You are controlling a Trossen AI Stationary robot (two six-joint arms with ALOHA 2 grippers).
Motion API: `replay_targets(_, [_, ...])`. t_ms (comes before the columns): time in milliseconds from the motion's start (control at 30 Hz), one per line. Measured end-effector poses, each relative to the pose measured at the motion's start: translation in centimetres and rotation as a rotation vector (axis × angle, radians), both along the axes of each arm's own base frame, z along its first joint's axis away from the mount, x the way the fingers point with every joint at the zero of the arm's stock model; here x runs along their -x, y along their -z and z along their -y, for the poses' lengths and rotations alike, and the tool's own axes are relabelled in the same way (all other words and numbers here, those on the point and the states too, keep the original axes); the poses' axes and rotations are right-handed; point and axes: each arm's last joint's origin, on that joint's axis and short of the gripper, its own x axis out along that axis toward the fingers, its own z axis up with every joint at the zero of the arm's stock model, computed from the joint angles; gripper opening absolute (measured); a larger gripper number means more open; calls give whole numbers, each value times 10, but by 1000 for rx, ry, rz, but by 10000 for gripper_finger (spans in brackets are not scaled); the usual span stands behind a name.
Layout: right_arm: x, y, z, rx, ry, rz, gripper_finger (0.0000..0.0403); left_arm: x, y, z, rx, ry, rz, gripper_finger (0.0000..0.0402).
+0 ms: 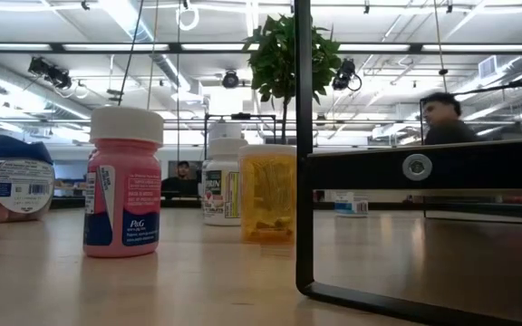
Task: Pick and place medicine bottles onto shelf by color
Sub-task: Put the top right white medicine bottle on the shelf
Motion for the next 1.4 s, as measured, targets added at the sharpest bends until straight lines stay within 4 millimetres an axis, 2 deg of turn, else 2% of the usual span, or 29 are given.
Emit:
replay_targets(133, [-38, -9, 3, -83, 107, -95, 35, -13, 4, 0, 135, 64, -32, 26])
replay_targets(300, [-74, -36, 3, -128, 59, -86, 35, -24, 7, 0, 294, 131, -40, 34])
replay_targets(433, [-88, -64, -4, -138, -91, -11, 35, -24, 5, 1, 341, 164, -6, 41])
replay_targets(533, [-96, -76, -8, -50, -103, -79, 35, -21, -1, 1, 310, 164, 55, 43])
replay_targets(633, [-106, -76, -9, -31, -91, -199, 35, -17, -7, 1, 252, 150, 123, 43])
replay_targets(833, [-140, -42, -1, -83, -11, -548, 35, -9, -18, 1, 173, 123, 245, 42])
replay_targets(933, [-163, -29, 4, -166, -22, -579, 35, -8, -19, 1, 144, 106, 256, 42])
replay_targets(1200, [-215, 6, 20, -239, 27, -711, 35, -14, -14, -1, 141, 44, 195, 39])
replay_targets(1333, [-234, 33, 31, -298, 63, -851, 35, -18, -11, -1, 153, 50, 153, 35])
replay_targets(1400, [-241, 50, 38, -333, 71, -965, 35, -19, -10, 1, 197, 131, 146, 35])
